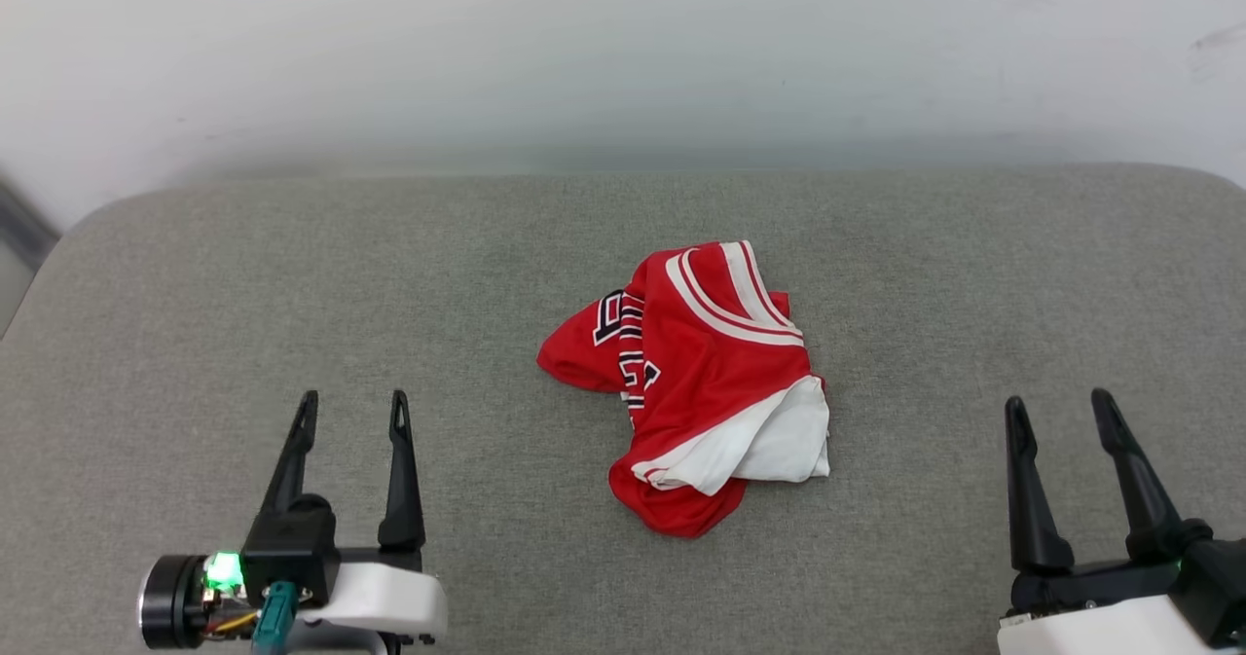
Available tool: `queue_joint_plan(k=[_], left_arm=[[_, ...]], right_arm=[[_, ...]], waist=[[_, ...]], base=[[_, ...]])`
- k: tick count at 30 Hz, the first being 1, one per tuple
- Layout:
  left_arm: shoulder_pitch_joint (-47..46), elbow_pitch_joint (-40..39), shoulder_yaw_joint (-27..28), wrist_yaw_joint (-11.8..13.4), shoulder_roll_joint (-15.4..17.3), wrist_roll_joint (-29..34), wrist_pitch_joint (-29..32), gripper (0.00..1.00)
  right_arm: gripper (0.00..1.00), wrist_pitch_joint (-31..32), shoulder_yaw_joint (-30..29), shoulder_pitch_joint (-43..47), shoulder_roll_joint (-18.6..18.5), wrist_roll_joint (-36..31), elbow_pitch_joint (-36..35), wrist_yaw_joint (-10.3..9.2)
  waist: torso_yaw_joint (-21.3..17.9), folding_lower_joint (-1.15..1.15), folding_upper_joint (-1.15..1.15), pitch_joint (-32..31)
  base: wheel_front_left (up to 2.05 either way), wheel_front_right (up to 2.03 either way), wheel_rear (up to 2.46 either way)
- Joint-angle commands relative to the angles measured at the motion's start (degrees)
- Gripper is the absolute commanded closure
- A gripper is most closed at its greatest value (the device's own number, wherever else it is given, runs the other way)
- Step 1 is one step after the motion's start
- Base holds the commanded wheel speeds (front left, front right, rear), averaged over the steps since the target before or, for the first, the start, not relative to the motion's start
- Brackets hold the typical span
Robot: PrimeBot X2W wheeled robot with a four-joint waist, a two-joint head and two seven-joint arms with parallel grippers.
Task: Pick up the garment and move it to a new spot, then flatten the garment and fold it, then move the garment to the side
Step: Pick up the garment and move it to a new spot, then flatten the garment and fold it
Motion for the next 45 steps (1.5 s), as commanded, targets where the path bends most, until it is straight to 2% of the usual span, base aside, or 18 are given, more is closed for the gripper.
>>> queue_joint_plan(k=[1, 12, 21, 35, 43, 45], left_arm=[[1.1, -0.2, 0.7, -0.6, -0.6, 0.6, -0.1, 0.00], [5.0, 0.6, 5.5, -7.1, -5.0, 4.1, -0.1, 0.00], [6.1, 0.6, 8.4, -10.0, -7.2, 5.7, -0.1, 0.00], [6.3, 0.9, 10.9, -12.9, -8.9, 7.1, -0.1, 0.00], [5.4, 0.9, 11.4, -13.7, -9.6, 7.4, -0.1, 0.00], [5.3, 0.8, 11.6, -13.8, -9.6, 7.5, -0.1, 0.00]], right_arm=[[0.00, -0.1, 0.1, 0.9, 0.2, 0.4, 0.3, -0.02], [0.00, -0.1, 0.7, 3.3, 0.2, 1.4, 2.2, -0.02], [0.00, -0.1, 0.7, 3.9, 0.2, 2.1, 2.7, -0.02], [0.00, -0.1, 0.1, 3.2, 0.2, 2.7, 2.5, -0.02], [0.00, -0.1, -1.3, -3.4, -0.1, 0.5, 0.4, -0.02], [0.00, -0.1, -1.2, -6.7, -2.0, -0.4, -1.0, -0.02]], waist=[[0.0, 0.00, 0.00, -0.2], [-0.3, 0.00, 0.00, -2.0], [-0.8, 0.00, 0.00, -2.3], [-0.5, 0.00, 0.00, -2.1], [-0.3, 0.00, 0.00, -1.6], [-0.2, 0.00, 0.00, -1.3]], base=[[0.00, 0.00, 0.00], [0.00, 0.00, 0.00], [0.00, 0.00, 0.00], [0.00, 0.00, 0.00], [0.00, 0.00, 0.00], [0.00, 0.00, 0.00]])
